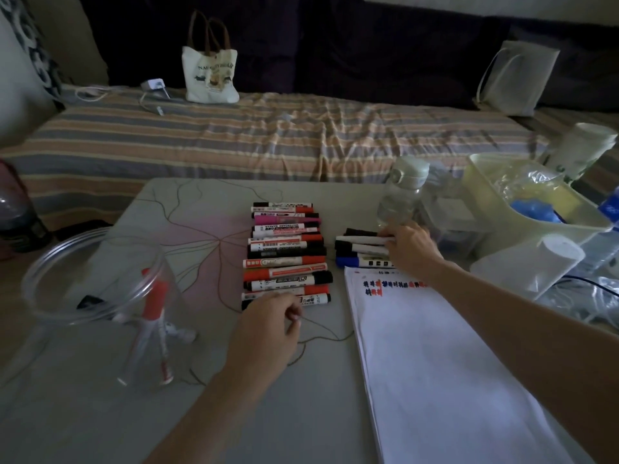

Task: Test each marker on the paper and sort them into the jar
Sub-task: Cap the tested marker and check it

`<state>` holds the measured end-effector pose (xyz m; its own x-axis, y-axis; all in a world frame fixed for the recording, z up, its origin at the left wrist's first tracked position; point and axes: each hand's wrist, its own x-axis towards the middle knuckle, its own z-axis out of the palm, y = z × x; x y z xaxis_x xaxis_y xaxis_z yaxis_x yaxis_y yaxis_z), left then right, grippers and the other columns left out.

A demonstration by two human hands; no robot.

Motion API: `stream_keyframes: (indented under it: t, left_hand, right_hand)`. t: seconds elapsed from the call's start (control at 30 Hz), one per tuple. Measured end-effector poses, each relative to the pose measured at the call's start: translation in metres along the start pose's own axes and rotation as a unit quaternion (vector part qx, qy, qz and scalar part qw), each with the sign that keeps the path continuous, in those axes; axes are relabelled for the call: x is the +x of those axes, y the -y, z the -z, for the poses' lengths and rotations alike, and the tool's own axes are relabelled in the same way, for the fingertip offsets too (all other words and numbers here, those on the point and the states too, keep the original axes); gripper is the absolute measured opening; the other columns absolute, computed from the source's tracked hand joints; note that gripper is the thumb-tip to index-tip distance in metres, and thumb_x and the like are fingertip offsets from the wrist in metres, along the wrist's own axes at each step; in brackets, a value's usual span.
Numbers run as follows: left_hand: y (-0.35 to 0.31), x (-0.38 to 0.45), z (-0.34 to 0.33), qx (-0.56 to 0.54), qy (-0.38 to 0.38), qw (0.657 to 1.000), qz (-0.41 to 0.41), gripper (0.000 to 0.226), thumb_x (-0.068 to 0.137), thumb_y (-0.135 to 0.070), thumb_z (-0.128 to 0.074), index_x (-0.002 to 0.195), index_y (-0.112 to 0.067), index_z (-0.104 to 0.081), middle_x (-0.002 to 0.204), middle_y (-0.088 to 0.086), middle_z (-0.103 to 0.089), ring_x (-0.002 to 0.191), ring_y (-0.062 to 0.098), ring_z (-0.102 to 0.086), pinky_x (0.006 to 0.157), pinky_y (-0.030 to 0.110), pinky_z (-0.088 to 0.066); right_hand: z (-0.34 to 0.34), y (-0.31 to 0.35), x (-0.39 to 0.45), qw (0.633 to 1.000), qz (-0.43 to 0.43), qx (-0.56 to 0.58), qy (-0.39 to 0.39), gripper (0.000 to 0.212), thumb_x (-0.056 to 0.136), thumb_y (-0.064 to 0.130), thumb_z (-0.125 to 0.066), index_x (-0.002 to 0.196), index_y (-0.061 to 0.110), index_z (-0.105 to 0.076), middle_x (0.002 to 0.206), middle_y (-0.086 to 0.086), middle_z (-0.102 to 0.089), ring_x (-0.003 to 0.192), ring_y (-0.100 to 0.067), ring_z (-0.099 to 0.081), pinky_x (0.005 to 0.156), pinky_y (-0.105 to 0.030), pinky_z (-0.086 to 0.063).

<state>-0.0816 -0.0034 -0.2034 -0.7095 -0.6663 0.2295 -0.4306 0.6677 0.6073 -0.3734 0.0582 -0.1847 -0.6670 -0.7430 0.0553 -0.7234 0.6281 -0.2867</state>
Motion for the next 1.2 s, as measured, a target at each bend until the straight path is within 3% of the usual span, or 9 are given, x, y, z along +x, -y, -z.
stream_keyframes:
  t: [0.2, 0.3, 0.37, 0.7, 0.77, 0.83, 0.93, 1.07, 1.2]
  left_hand:
    - [0.011, 0.000, 0.011, 0.053, -0.072, 0.996, -0.012, 0.030, 0.076, -0.001, -0.073, 0.099, -0.019, -0.066, 0.102, -0.008, -0.053, 0.084, 0.010, -0.055, 0.065, 0.022, -0.050]
    - [0.013, -0.002, 0.010, 0.089, -0.088, 0.992, -0.008, 0.036, 0.074, 0.002, -0.073, 0.104, -0.017, -0.067, 0.106, -0.004, -0.057, 0.092, 0.018, -0.058, 0.073, 0.033, -0.053]
    - [0.015, -0.003, 0.008, 0.108, -0.089, 0.990, 0.011, 0.040, 0.077, 0.004, -0.067, 0.111, -0.017, -0.066, 0.110, -0.003, -0.058, 0.096, 0.020, -0.058, 0.076, 0.033, -0.052]
    - [0.038, -0.009, 0.008, 0.127, -0.065, 0.989, 0.038, 0.030, 0.082, -0.009, -0.070, 0.110, -0.019, -0.065, 0.103, -0.003, -0.064, 0.097, 0.023, -0.056, 0.082, 0.041, -0.049]
    - [0.034, -0.009, 0.012, 0.072, -0.074, 0.994, 0.034, 0.018, 0.084, -0.015, -0.071, 0.100, -0.022, -0.067, 0.097, -0.007, -0.066, 0.092, 0.018, -0.059, 0.078, 0.034, -0.049]
    - [0.024, -0.005, 0.018, -0.103, -0.073, 0.987, 0.095, 0.012, 0.085, -0.019, -0.072, 0.095, -0.023, -0.068, 0.093, -0.012, -0.068, 0.088, 0.010, -0.062, 0.071, 0.019, -0.046]
    - [0.006, -0.001, 0.024, -0.434, -0.033, 0.870, 0.231, 0.016, 0.081, -0.016, -0.075, 0.095, -0.020, -0.069, 0.093, -0.002, -0.073, 0.095, 0.017, -0.066, 0.083, 0.022, -0.048]
    - [-0.027, -0.007, 0.019, -0.636, 0.010, 0.713, 0.294, 0.024, 0.077, -0.017, -0.070, 0.099, -0.006, -0.070, 0.099, 0.010, -0.075, 0.098, 0.021, -0.068, 0.093, 0.031, -0.051]
    - [-0.062, -0.013, 0.006, -0.701, 0.042, 0.650, 0.291, 0.019, 0.093, -0.014, -0.057, 0.110, -0.009, -0.065, 0.106, 0.010, -0.073, 0.100, 0.018, -0.068, 0.095, 0.032, -0.047]
  right_hand:
    - [0.016, 0.041, -0.047, 0.991, 0.110, 0.058, -0.051, 0.034, 0.092, 0.003, -0.050, 0.117, 0.017, -0.067, 0.123, -0.002, -0.061, 0.109, -0.016, -0.057, 0.095, -0.032, -0.050]
    - [0.001, 0.080, -0.092, 0.966, 0.249, 0.069, -0.001, 0.024, 0.092, 0.014, -0.057, 0.113, 0.021, -0.067, 0.112, 0.003, -0.067, 0.098, -0.010, -0.062, 0.092, -0.032, -0.053]
    - [-0.021, 0.092, -0.106, 0.957, 0.290, 0.018, 0.004, 0.026, 0.090, 0.027, -0.063, 0.116, 0.027, -0.065, 0.116, 0.007, -0.066, 0.108, -0.012, -0.059, 0.099, -0.037, -0.045]
    - [-0.047, 0.107, -0.120, 0.964, 0.264, -0.007, -0.025, 0.025, 0.086, 0.042, -0.067, 0.104, 0.024, -0.067, 0.115, 0.002, -0.057, 0.111, -0.018, -0.049, 0.097, -0.038, -0.040]
    - [-0.035, 0.107, -0.125, 0.969, 0.246, 0.029, 0.012, 0.022, 0.092, 0.037, -0.061, 0.104, 0.020, -0.064, 0.110, 0.003, -0.057, 0.101, -0.014, -0.051, 0.091, -0.032, -0.042]
    - [-0.016, 0.101, -0.133, 0.973, 0.200, 0.090, 0.063, 0.019, 0.097, 0.033, -0.055, 0.106, 0.017, -0.060, 0.101, 0.003, -0.060, 0.085, -0.012, -0.057, 0.076, -0.028, -0.049]
    - [0.009, 0.083, -0.155, 0.974, 0.158, 0.130, 0.094, 0.010, 0.100, 0.032, -0.048, 0.102, 0.024, -0.054, 0.088, 0.009, -0.065, 0.073, -0.009, -0.062, 0.065, -0.028, -0.053]
    - [0.022, 0.070, -0.186, 0.969, 0.104, 0.203, 0.091, 0.007, 0.100, 0.025, -0.050, 0.104, 0.029, -0.053, 0.083, 0.014, -0.066, 0.070, 0.000, -0.062, 0.066, -0.023, -0.054]
    - [0.026, 0.066, -0.199, 0.951, 0.037, 0.292, 0.090, 0.012, 0.099, 0.021, -0.053, 0.110, 0.026, -0.054, 0.083, 0.004, -0.068, 0.062, -0.004, -0.064, 0.060, -0.023, -0.056]
